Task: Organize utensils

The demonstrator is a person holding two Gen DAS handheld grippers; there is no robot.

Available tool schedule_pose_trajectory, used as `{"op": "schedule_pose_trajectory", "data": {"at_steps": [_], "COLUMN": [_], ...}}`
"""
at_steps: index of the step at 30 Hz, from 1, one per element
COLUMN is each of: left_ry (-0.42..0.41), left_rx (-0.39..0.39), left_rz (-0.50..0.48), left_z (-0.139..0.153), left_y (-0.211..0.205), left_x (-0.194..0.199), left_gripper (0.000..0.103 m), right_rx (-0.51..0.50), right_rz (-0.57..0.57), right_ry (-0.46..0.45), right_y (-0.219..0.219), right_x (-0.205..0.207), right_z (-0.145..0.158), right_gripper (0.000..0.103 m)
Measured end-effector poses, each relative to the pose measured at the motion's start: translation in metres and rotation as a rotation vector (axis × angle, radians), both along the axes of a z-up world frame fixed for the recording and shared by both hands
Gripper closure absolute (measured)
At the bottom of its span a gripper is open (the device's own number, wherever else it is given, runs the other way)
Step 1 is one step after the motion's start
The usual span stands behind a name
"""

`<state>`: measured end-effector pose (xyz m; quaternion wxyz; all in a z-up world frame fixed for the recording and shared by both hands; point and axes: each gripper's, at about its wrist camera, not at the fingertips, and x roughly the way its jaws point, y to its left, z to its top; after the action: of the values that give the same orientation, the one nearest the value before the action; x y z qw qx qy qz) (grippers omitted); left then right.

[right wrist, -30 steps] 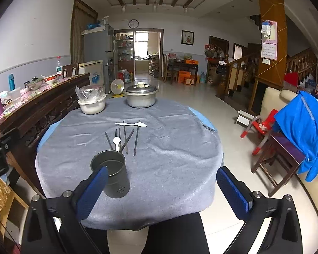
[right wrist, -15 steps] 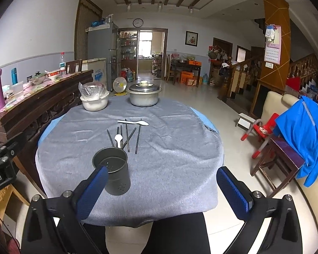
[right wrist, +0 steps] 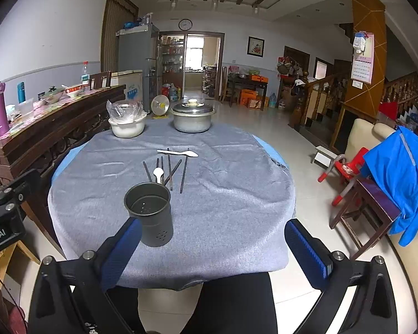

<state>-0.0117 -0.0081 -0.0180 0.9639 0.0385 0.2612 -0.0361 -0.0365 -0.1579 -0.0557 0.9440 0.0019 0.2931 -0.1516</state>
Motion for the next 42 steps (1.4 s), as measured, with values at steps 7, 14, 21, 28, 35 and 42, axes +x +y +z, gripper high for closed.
{"op": "schedule_pose_trajectory", "data": {"at_steps": [7, 14, 21, 28, 35, 42], "left_ry": [0.007, 0.003, -0.011, 0.011, 0.194, 0.415], "left_rx": [0.001, 0.008, 0.014, 0.0, -0.036, -0.09], "left_rz": [0.0, 0.001, 0.006, 0.034, 0.032, -0.014], "left_z": [0.0, -0.004, 0.002, 0.014, -0.011, -0.067], "left_y": [0.001, 0.001, 0.005, 0.018, 0.035, 0.018], "left_x": [0.0, 0.0, 0.013, 0.059, 0.145, 0.245], "left_gripper": [0.0, 0.0, 0.0, 0.0, 0.0, 0.003], "right_rx": [-0.001, 0.003, 0.04, 0.219, 0.571, 0.849], "right_rz": [0.002, 0.007, 0.035, 0.113, 0.156, 0.134], "right_ry": [0.002, 0.014, 0.021, 0.021, 0.104, 0.218], "right_y": [0.001, 0.001, -0.004, -0.043, -0.115, -0.161], "right_x": [0.001, 0.003, 0.008, 0.032, 0.124, 0.255], "right_z": [-0.002, -0.005, -0.005, 0.008, -0.006, -0.069], "right_gripper": [0.0, 0.0, 0.0, 0.0, 0.0, 0.003]}}
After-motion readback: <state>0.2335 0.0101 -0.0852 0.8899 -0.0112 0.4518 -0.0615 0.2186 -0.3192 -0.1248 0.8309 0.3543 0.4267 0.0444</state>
